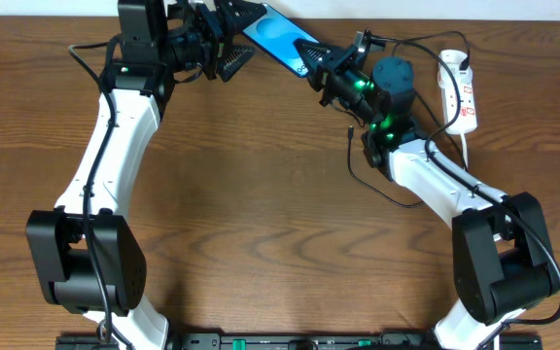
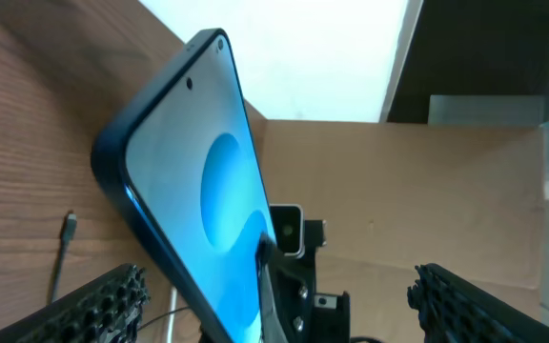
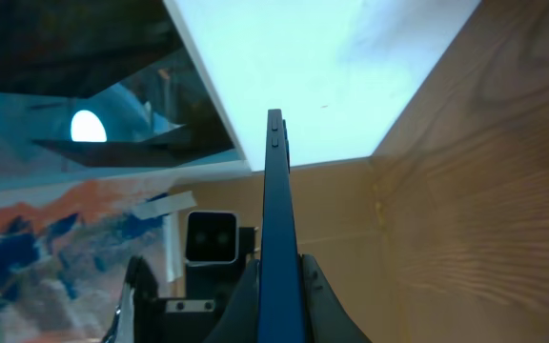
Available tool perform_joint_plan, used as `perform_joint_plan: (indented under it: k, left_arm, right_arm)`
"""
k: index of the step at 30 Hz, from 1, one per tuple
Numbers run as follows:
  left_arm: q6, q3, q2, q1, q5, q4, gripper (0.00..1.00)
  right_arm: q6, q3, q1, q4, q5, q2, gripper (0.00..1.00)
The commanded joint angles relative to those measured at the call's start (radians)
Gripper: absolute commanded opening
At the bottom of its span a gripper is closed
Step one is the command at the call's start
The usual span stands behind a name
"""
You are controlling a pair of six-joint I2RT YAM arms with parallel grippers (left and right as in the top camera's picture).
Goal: Plug charger to phone and switch on socket
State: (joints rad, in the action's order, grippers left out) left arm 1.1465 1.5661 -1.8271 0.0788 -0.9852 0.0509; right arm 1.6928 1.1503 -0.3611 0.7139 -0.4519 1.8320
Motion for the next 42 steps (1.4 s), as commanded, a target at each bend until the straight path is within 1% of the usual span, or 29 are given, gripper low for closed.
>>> perform_joint_plan:
  k: [1, 3, 5, 7, 11, 14, 16, 19, 20, 21, 23, 26, 28, 32, 42]
  left_arm:
    - [0.041, 0.006, 0.017, -0.001, 0.010, -0.010, 0.91]
    - [0.041, 0.006, 0.017, 0.000, 0.011, -0.010, 0.90]
    - [0.040, 0.006, 0.017, 0.004, 0.023, -0.010, 0.84]
    - [0.040, 0.006, 0.017, 0.012, 0.038, -0.011, 0.81]
    - [0.037, 0.006, 0.017, 0.040, 0.084, -0.012, 0.79]
    - [0.037, 0.006, 0.017, 0.057, 0.091, -0.032, 0.76]
    - [0.037, 0.006, 0.017, 0.061, 0.094, -0.039, 0.70]
    - [0.037, 0.006, 0.017, 0.062, 0.097, -0.040, 0.58]
    - [0.037, 0.006, 0.017, 0.062, 0.097, -0.040, 0.55]
    - [0.037, 0.006, 0.017, 0.062, 0.097, -0.040, 0.54]
    - [0.037, 0.006, 0.017, 0.062, 0.098, -0.040, 0.47]
    - [0.037, 0.006, 0.017, 0.062, 0.112, -0.036, 0.41]
    - [0.037, 0.006, 0.017, 0.062, 0.122, -0.036, 0.40]
    - [0.037, 0.006, 0.017, 0.062, 0.147, -0.033, 0.31]
    - [0.037, 0.006, 0.017, 0.062, 0.213, -0.030, 0.30]
  right_arm:
    - [0.058, 0.013, -0.007, 0.039, 0.013, -0.009, 0.01]
    - [0.071, 0.013, -0.007, 0.043, 0.013, -0.009, 0.01]
    - [0.087, 0.013, -0.008, 0.050, 0.009, -0.009, 0.01]
    - [0.088, 0.013, -0.013, 0.049, 0.005, -0.009, 0.01]
    - [0.110, 0.013, -0.032, 0.050, 0.013, -0.009, 0.01]
    - [0.109, 0.013, -0.041, 0.048, 0.015, -0.009, 0.01]
    - [0.105, 0.013, -0.045, 0.048, 0.004, -0.006, 0.01]
    - [0.093, 0.013, -0.051, 0.038, -0.006, -0.006, 0.01]
    - [0.089, 0.013, -0.052, 0.037, -0.008, -0.006, 0.01]
    - [0.089, 0.013, -0.053, 0.036, -0.012, -0.006, 0.01]
    - [0.084, 0.013, -0.056, 0.029, -0.019, -0.006, 0.01]
    - [0.079, 0.013, -0.057, 0.027, -0.027, -0.006, 0.01]
    - [0.079, 0.013, -0.057, 0.026, -0.031, -0.006, 0.01]
    - [0.079, 0.013, -0.057, 0.027, -0.042, -0.006, 0.01]
    - [0.079, 0.013, -0.060, 0.020, -0.064, -0.006, 0.01]
